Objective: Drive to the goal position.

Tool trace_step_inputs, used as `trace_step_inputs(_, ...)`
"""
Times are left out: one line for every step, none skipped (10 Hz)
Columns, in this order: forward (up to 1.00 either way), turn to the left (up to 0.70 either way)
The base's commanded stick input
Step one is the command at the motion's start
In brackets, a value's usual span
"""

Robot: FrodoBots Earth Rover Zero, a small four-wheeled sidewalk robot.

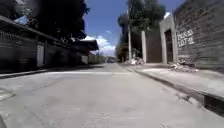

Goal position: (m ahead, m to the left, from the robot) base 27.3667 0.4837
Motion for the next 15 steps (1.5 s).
trace_step_inputs(1.0,0.0)
trace_step_inputs(1.0,0.0)
trace_step_inputs(1.0,0.0)
trace_step_inputs(1.0,0.0)
trace_step_inputs(1.0,0.0)
trace_step_inputs(1.0,0.0)
trace_step_inputs(1.0,0.0)
trace_step_inputs(1.0,0.0)
trace_step_inputs(1.0,-0.08)
trace_step_inputs(1.0,-0.16)
trace_step_inputs(1.0,-0.06)
trace_step_inputs(1.0,-0.07)
trace_step_inputs(1.0,-0.1)
trace_step_inputs(1.0,-0.03)
trace_step_inputs(1.0,0.0)
